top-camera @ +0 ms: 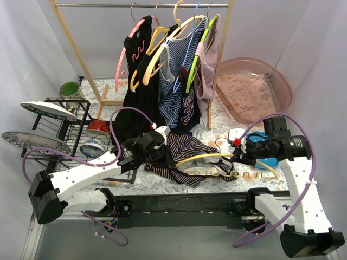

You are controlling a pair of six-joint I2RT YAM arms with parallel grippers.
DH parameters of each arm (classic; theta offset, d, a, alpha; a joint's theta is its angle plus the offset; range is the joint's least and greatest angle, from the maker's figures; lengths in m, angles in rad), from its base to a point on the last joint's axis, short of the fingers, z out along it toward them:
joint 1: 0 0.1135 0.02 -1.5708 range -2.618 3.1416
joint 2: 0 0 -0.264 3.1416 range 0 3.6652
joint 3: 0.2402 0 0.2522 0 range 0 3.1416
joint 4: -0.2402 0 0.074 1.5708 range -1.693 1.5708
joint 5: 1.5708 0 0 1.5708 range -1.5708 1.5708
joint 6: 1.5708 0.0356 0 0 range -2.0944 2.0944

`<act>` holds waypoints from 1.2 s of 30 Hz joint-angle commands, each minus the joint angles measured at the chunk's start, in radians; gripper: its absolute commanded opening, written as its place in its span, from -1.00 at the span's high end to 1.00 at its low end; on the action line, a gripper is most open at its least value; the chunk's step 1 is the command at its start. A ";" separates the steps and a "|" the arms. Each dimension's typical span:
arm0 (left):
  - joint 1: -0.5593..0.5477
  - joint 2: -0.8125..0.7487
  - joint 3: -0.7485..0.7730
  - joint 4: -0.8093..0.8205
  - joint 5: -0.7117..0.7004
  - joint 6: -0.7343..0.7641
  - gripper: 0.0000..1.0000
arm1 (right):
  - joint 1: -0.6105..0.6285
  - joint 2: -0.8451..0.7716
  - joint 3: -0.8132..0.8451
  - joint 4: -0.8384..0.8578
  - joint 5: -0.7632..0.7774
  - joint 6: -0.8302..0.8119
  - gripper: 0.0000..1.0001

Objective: Place the tank top on the hanger

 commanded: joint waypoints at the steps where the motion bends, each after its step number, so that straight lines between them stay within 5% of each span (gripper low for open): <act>1: -0.004 -0.027 0.081 -0.035 0.022 0.021 0.86 | 0.002 0.060 0.004 0.004 -0.183 -0.093 0.97; 12: -0.003 0.022 0.230 -0.110 0.018 0.082 0.84 | 0.017 0.168 -0.034 0.013 -0.327 -0.162 0.97; 21: -0.004 0.037 0.296 -0.154 -0.003 0.118 0.82 | 0.015 0.062 -0.095 0.349 -0.276 0.125 0.97; 36: -0.003 0.059 0.385 -0.203 -0.011 0.162 0.58 | 0.017 0.082 -0.102 0.289 -0.384 0.060 0.97</act>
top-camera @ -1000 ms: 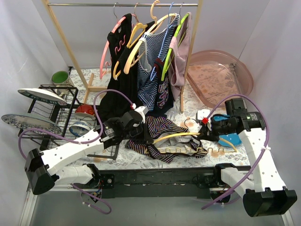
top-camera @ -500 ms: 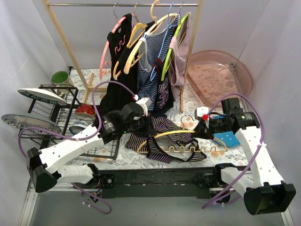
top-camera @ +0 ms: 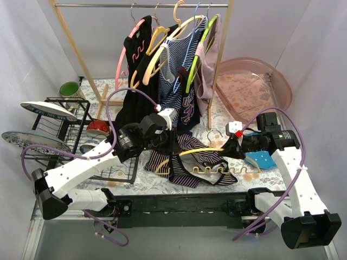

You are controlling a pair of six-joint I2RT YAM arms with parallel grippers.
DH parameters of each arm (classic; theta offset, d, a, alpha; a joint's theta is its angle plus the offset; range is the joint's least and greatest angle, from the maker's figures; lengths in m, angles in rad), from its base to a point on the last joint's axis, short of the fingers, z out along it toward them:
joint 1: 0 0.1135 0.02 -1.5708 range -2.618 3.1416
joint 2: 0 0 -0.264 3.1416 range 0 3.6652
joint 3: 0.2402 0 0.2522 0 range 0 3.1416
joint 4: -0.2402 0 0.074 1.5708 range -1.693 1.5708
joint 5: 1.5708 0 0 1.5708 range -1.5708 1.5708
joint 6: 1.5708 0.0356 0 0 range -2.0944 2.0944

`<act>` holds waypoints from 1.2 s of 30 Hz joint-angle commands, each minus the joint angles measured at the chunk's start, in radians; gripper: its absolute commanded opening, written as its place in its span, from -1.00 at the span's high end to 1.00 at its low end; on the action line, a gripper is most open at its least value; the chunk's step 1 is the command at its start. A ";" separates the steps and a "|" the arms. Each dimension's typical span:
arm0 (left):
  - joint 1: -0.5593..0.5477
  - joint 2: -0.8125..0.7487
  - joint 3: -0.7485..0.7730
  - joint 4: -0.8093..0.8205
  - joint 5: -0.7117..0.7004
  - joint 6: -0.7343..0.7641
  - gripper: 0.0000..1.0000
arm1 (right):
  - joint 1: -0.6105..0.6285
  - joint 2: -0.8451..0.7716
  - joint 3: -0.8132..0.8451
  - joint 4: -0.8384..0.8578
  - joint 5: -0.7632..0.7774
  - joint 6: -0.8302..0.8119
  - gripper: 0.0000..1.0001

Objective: Place the tank top on the hanger

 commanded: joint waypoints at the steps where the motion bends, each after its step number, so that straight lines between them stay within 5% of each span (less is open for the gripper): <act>1: -0.004 -0.021 0.046 -0.030 0.007 0.026 0.52 | 0.001 -0.033 -0.003 0.068 -0.076 0.042 0.97; 2: -0.005 -0.025 0.050 -0.036 0.000 0.031 0.44 | 0.000 -0.039 -0.006 0.086 -0.070 0.057 0.97; 3: -0.004 -0.030 0.053 -0.045 -0.002 0.035 0.13 | 0.000 -0.053 -0.010 0.120 -0.069 0.088 0.97; 6: -0.004 -0.053 0.079 -0.062 0.001 0.080 -0.39 | 0.001 -0.056 -0.018 0.146 -0.082 0.100 0.97; 12: -0.004 -0.109 0.165 -0.096 0.056 0.395 -0.95 | 0.001 -0.033 -0.017 0.143 -0.141 0.044 0.97; 22: -0.004 -0.176 0.033 -0.100 0.251 0.816 -0.96 | 0.043 0.030 0.065 -0.007 -0.190 -0.199 0.97; 33: -0.004 -0.018 0.052 -0.082 0.411 0.858 -0.96 | 0.104 0.044 0.083 0.088 -0.184 -0.138 0.97; 36: -0.004 0.002 0.041 -0.074 0.405 0.838 -0.78 | 0.112 0.039 0.076 0.097 -0.176 -0.125 0.97</act>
